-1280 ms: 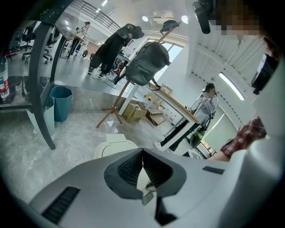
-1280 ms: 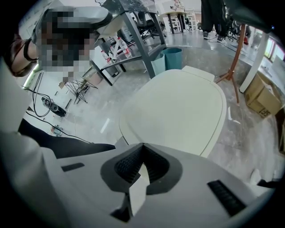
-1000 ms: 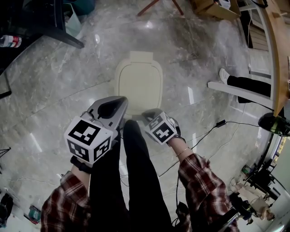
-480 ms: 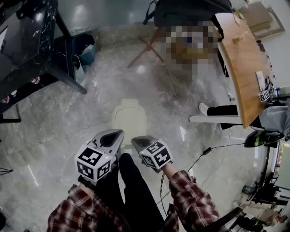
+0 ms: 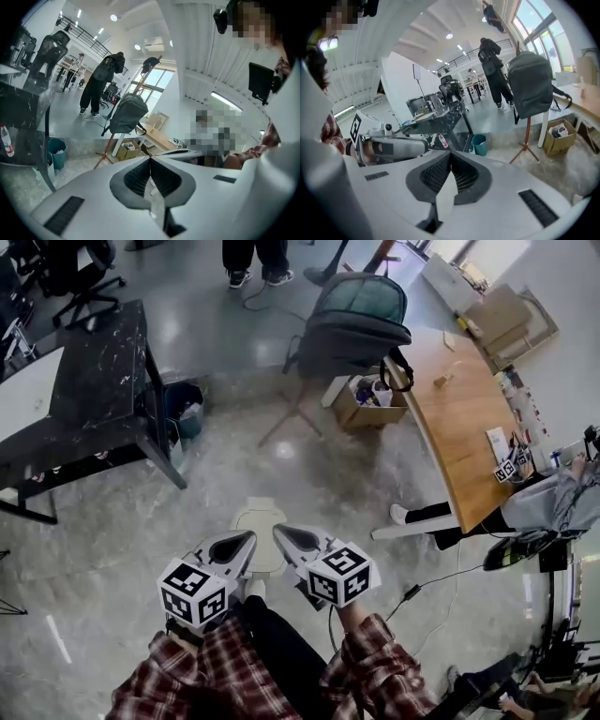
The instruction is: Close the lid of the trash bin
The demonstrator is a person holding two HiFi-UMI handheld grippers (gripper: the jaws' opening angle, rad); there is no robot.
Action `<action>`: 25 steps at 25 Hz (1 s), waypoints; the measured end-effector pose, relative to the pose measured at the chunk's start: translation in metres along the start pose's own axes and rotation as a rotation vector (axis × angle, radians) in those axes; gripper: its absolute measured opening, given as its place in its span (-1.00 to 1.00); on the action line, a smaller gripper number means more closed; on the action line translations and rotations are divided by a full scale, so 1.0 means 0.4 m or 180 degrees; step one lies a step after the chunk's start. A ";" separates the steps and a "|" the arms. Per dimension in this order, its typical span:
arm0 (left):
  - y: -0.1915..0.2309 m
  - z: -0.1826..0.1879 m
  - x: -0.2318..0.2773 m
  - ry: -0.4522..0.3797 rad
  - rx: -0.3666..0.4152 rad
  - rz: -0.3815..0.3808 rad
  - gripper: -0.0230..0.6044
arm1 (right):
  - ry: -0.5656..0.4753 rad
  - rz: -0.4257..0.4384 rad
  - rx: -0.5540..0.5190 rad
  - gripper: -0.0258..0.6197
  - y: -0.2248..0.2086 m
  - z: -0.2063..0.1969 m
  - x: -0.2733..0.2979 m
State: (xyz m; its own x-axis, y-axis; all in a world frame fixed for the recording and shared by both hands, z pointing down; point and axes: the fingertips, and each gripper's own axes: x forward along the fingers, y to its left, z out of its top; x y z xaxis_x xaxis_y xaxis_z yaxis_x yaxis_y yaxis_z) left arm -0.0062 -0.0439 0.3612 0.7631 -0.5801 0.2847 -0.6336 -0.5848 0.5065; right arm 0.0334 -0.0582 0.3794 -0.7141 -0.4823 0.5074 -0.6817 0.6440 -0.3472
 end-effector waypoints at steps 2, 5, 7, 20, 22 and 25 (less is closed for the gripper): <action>-0.040 0.046 -0.028 -0.0066 0.0111 -0.0022 -0.89 | -0.0158 -0.0020 -0.0044 -0.88 0.036 0.064 -0.042; -0.088 0.114 -0.060 -0.0167 0.0288 -0.0048 -0.89 | -0.0393 -0.0041 -0.0148 -0.88 0.087 0.140 -0.097; -0.113 0.165 -0.077 -0.0279 0.0384 -0.0043 -0.89 | -0.0553 -0.0037 -0.0229 -0.88 0.116 0.189 -0.131; -0.214 0.265 -0.117 -0.0587 0.0556 -0.0179 -0.89 | -0.1052 -0.0028 -0.0296 -0.88 0.187 0.279 -0.235; -0.218 0.265 -0.110 -0.0565 0.0566 -0.0170 -0.89 | -0.1029 -0.0030 -0.0305 -0.88 0.184 0.274 -0.235; -0.219 0.265 -0.105 -0.0553 0.0553 -0.0157 -0.89 | -0.1028 -0.0031 -0.0316 -0.88 0.180 0.273 -0.240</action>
State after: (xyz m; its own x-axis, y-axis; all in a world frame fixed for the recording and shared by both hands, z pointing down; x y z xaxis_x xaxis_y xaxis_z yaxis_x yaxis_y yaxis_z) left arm 0.0039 -0.0282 0.2186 0.7698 -0.6285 0.1112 -0.6199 -0.6948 0.3647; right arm 0.0354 -0.0302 0.2196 -0.7321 -0.6417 0.2288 -0.6812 0.6855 -0.2571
